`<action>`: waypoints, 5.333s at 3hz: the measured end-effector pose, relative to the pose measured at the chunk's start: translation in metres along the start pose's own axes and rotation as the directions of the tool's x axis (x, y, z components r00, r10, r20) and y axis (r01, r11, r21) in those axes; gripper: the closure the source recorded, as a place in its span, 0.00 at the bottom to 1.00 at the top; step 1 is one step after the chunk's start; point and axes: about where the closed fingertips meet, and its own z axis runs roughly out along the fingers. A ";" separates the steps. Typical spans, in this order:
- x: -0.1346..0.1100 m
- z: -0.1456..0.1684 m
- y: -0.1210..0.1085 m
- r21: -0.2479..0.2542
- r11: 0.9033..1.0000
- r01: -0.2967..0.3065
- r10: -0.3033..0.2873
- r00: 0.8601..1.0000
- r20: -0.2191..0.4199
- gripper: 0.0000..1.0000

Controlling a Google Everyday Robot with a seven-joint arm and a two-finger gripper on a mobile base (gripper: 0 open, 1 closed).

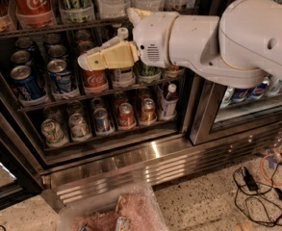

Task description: Pick green can from top shelf of fridge

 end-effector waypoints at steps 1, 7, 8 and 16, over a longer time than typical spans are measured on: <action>0.001 0.009 -0.007 0.021 1.000 -0.012 0.011 0.999 0.038 0.00; -0.014 0.073 -0.005 -0.043 0.999 -0.016 0.023 0.987 0.160 0.00; -0.025 0.077 0.004 -0.017 1.000 -0.017 0.020 0.981 0.192 0.00; -0.024 0.080 0.015 0.297 0.952 -0.078 0.016 0.979 0.204 0.00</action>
Offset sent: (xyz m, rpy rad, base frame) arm 0.0370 0.0111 -0.0109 0.1151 -0.0188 -0.0396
